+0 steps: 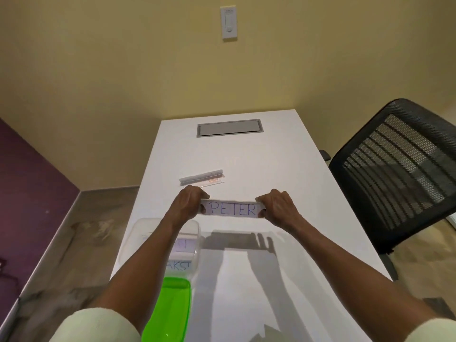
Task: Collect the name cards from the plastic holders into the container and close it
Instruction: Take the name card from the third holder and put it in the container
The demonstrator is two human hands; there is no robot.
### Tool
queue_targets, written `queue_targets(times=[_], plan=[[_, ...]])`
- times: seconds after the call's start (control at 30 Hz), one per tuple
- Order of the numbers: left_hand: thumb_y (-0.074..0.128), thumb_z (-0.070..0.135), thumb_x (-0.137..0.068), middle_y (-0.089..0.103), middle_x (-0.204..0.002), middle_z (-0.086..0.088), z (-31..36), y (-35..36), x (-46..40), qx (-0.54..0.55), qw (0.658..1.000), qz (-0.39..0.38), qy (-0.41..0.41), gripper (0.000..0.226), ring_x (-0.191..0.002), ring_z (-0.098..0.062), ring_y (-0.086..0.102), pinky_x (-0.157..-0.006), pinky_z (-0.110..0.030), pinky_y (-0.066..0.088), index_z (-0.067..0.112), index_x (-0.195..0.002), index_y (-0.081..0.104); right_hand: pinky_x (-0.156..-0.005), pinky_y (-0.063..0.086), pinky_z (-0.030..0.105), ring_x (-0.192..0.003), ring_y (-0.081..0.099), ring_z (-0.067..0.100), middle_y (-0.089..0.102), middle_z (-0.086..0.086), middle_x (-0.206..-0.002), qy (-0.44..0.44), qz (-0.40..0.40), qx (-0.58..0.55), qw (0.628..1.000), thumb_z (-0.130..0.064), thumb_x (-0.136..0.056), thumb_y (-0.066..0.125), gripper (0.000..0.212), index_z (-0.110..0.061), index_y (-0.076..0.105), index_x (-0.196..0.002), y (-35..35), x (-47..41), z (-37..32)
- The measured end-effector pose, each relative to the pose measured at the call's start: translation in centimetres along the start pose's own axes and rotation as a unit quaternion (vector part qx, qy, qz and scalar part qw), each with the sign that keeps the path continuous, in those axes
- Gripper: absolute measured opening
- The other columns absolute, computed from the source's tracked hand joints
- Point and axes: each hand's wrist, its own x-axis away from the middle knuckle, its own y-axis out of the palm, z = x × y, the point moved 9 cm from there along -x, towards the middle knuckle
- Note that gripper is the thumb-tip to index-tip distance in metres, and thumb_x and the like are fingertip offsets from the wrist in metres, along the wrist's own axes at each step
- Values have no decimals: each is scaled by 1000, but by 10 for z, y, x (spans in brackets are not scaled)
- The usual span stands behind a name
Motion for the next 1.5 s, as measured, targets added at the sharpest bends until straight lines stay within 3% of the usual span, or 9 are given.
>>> queue_targets(times=[0.13,0.23,0.37,0.5,0.73,1.0,1.13,1.27,1.5], plan=[[73,-1,-74,74,-108,-9,-35,-7,19,8,1000,8,-19,40,-114,-24,61,-92,-29,49,10,-113,72,-79,37,36,-101,54,31,68,10,-107,-15,-11,5,1000,-25,-85,63,36,-13,60,-119,5,-2,-38],[66,-6,-78,77,-90,-5,-62,-14,33,16,999,15,-38,40,-103,-20,66,-89,-32,52,10,-115,70,-73,38,35,-96,55,33,68,13,-97,-24,-20,-4,999,-24,-78,69,32,-10,65,-106,6,-5,-69],[54,-8,-81,75,-73,2,-104,-21,49,51,995,22,-87,41,-81,-10,68,-72,-26,49,14,-112,70,-62,30,31,-88,55,33,67,14,-85,-51,-31,3,998,-27,-73,72,24,-9,65,-87,11,-10,-110],[66,-13,-75,74,-104,-12,-131,-23,61,36,996,12,-80,45,-99,-24,70,-91,-36,54,8,-115,69,-59,31,31,-82,56,33,66,15,-77,-72,-51,7,996,-29,-69,73,25,-7,64,-78,21,-17,-144],[82,-2,-67,72,-111,-11,-173,-28,79,-18,996,4,-86,50,-104,-24,66,-93,-32,53,10,-114,71,-62,37,32,-83,60,34,68,14,-81,-121,-75,19,990,-34,-72,71,29,-8,66,-84,42,-24,-195],[66,-14,-74,76,-91,-13,-215,-11,83,3,991,-36,-128,42,-74,-17,71,-82,-35,59,6,-111,71,-61,31,31,-78,61,36,64,19,-81,-173,-97,26,980,-34,-73,72,31,-6,61,-80,67,-26,-232],[60,-9,-81,75,-100,-14,-224,1,82,-16,991,-54,-119,45,-84,-20,71,-86,-36,57,12,-120,67,-61,32,31,-77,61,37,66,22,-82,-187,-110,33,976,-28,-72,73,29,-3,64,-83,75,-29,-241],[73,3,-76,68,-119,-11,-223,8,83,-106,989,-78,-74,48,-104,-25,67,-92,-36,53,19,-121,67,-61,31,31,-78,61,38,65,22,-86,-195,-123,36,972,-25,-73,72,28,-2,64,-85,83,-31,-247],[70,8,-80,63,-125,-9,-217,23,81,-182,975,-110,-56,45,-113,-28,61,-96,-36,49,21,-123,65,-66,35,31,-88,60,36,66,21,-92,-204,-161,56,964,-15,-76,61,18,-3,63,-89,102,-35,-256]])
